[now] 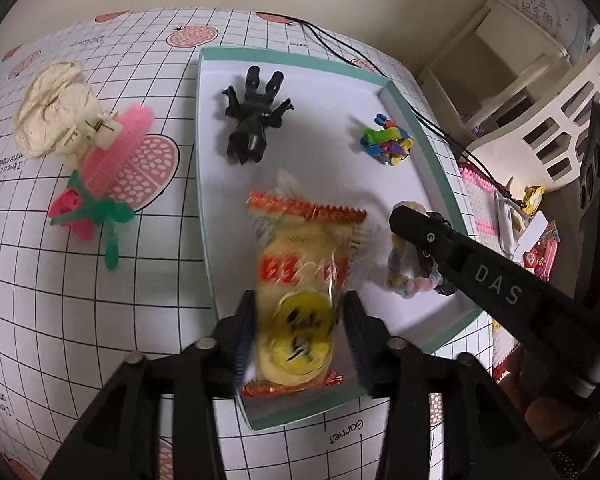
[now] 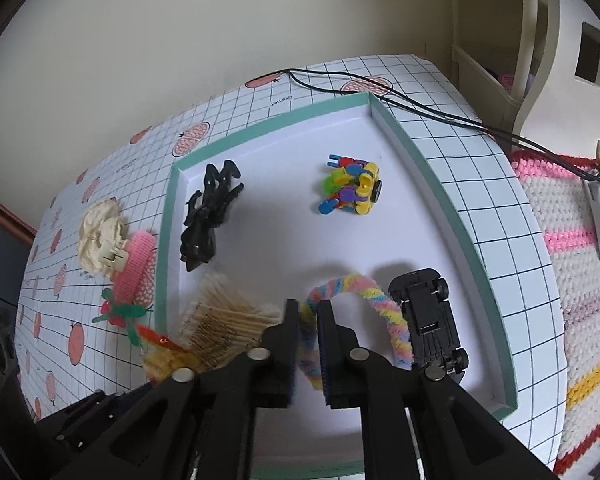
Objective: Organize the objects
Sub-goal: 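Carry the cracker packet and bracelet into the white tray and open both tools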
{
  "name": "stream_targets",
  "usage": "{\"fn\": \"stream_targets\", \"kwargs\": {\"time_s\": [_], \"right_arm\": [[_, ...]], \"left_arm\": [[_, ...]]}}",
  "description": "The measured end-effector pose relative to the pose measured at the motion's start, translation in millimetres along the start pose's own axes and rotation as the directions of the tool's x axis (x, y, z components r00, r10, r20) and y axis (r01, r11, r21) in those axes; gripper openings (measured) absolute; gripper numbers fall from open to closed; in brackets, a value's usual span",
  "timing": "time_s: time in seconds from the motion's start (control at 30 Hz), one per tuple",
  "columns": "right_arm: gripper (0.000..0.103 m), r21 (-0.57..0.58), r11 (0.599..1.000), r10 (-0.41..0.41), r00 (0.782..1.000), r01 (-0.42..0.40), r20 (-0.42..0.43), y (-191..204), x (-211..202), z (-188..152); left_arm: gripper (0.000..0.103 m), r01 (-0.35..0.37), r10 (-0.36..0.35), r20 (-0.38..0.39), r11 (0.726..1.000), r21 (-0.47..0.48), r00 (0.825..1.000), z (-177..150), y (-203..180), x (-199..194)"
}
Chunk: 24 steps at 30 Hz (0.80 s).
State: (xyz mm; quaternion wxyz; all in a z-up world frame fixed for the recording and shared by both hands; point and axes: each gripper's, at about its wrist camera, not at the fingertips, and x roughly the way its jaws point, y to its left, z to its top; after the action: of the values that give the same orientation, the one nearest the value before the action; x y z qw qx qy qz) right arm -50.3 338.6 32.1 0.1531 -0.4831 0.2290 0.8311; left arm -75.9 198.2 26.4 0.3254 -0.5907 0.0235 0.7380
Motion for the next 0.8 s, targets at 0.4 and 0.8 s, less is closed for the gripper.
{"fn": "stream_targets", "kwargs": {"time_s": [0.4, 0.8], "right_arm": [[0.023, 0.008, 1.000, 0.018, 0.998, -0.018, 0.063, -1.1, -18.3, 2.3], [0.050, -0.016, 1.000, 0.021, 0.998, -0.020, 0.057, 2.3, -15.7, 0.7]], "left_arm": [[0.059, 0.033, -0.034, 0.065, 0.999, 0.016, 0.997, -1.5, 4.5, -30.9], [0.060, -0.048, 0.050, 0.206, 0.999, -0.016, 0.977, 11.3, 24.1, -45.0]]}}
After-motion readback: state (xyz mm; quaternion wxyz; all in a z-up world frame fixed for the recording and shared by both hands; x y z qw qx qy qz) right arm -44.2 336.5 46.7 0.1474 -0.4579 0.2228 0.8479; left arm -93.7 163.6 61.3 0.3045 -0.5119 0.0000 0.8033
